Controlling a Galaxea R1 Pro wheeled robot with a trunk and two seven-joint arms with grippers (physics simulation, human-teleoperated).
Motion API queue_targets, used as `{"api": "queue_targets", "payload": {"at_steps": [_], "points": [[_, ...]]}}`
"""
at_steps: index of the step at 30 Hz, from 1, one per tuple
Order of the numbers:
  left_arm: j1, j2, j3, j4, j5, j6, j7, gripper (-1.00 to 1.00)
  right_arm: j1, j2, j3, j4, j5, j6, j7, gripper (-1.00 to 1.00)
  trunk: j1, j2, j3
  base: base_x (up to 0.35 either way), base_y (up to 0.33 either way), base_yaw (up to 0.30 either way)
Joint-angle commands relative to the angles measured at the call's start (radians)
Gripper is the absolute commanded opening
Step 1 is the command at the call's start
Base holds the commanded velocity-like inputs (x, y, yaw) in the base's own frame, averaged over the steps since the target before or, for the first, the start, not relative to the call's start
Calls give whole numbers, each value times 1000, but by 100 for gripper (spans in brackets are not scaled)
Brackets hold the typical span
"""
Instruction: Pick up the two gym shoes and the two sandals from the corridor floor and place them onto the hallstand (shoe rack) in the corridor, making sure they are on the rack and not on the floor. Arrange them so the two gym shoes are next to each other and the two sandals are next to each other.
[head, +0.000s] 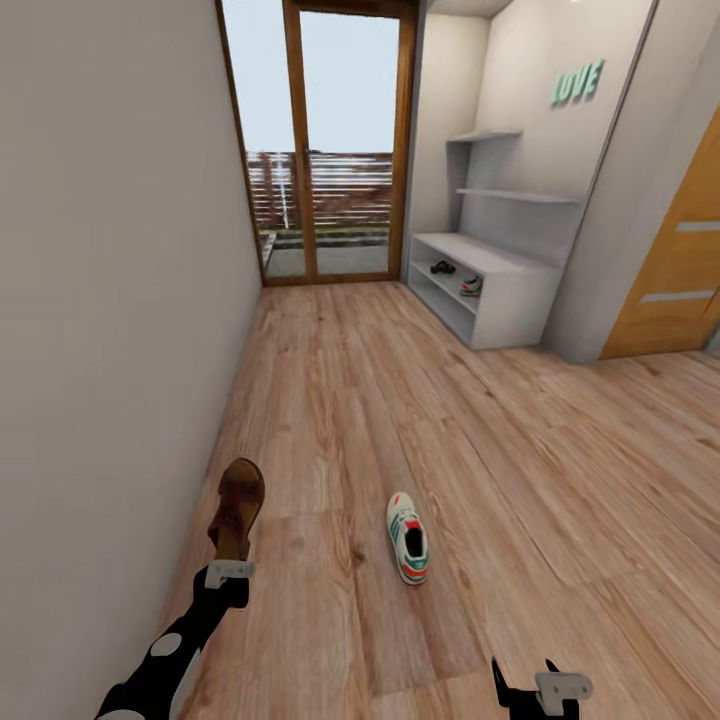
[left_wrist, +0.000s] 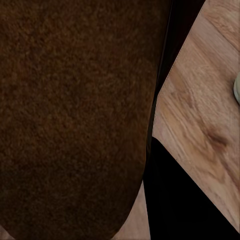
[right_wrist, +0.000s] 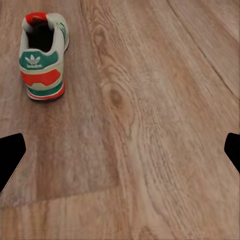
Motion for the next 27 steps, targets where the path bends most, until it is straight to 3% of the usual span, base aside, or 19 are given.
{"api": "queue_targets", "payload": {"at_steps": [1, 5, 20, 27], "points": [[-1, -1, 9, -1, -9, -3, -6, -100, -1, 0, -9, 1, 1, -3, 10, 100, 0, 0, -1, 336, 29, 0], [-1, -2, 9, -2, -9, -3, -6, -100, 0, 0, -9, 1, 0, -3, 10, 100, 0, 0, -1, 250, 55, 0], [-1, 0, 9, -5, -9, -3, -4, -100, 0, 0, -9, 1, 0, -3, 10, 100, 0, 0, -1, 33, 6, 0], [-2, -1, 9, -5, -9, -3, -4, -100, 0, 0, -9, 1, 0, -3, 10, 100, 0, 0, -1, 179, 107, 0]]}}
